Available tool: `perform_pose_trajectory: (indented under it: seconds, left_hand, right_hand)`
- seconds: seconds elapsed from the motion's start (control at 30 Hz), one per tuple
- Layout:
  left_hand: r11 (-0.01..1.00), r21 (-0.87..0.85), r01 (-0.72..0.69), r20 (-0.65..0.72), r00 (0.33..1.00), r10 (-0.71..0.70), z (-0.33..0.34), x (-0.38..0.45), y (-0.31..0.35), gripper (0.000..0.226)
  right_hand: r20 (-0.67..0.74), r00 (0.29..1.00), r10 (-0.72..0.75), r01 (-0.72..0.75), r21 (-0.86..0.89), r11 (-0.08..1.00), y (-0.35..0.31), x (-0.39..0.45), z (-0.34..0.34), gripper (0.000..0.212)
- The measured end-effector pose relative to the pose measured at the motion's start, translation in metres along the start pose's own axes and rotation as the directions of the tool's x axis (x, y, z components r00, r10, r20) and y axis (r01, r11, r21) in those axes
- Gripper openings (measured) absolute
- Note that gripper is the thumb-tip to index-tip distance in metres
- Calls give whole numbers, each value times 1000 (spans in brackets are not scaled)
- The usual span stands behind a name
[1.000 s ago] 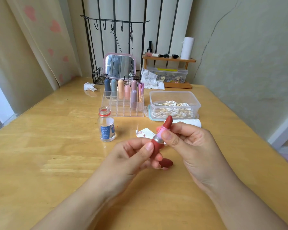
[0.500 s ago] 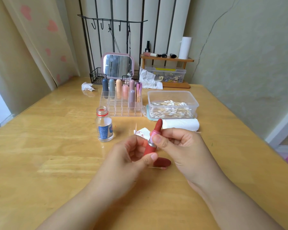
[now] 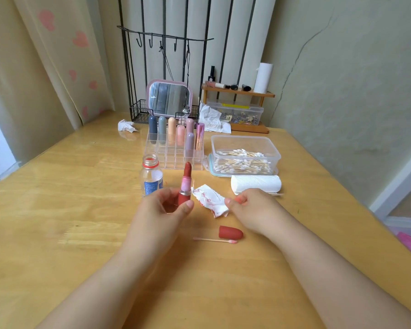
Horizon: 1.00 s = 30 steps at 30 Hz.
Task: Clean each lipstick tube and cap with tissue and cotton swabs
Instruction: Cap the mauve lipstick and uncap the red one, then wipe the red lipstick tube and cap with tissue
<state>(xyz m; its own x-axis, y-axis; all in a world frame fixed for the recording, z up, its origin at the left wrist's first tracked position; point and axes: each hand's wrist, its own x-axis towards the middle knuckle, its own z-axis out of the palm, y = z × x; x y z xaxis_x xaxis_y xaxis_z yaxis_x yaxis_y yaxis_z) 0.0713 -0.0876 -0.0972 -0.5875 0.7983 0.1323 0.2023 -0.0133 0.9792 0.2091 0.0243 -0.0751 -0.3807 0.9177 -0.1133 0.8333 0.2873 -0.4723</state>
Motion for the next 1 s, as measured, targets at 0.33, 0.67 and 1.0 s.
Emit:
perform_pose_trajectory:
  seconds: [0.33, 0.67, 1.0]
  left_hand:
    - [996, -82, -16, -11, 1000, 15, -4, 1, 9, 13]
    - [1000, -29, -1, 3, 1000, 1, -3, 1, 4, 11]
    - [980, -119, -162, 57, 984, 169, 0, -3, 9, 7]
  right_hand:
    - [47, 998, 37, -42, 94, 995, -16, 28, 11, 27]
    - [81, 996, 39, -74, 502, 862, -21, 28, 18, 33]
    - [3, 970, -243, 178, 671, 720, -18, -23, -23, 23]
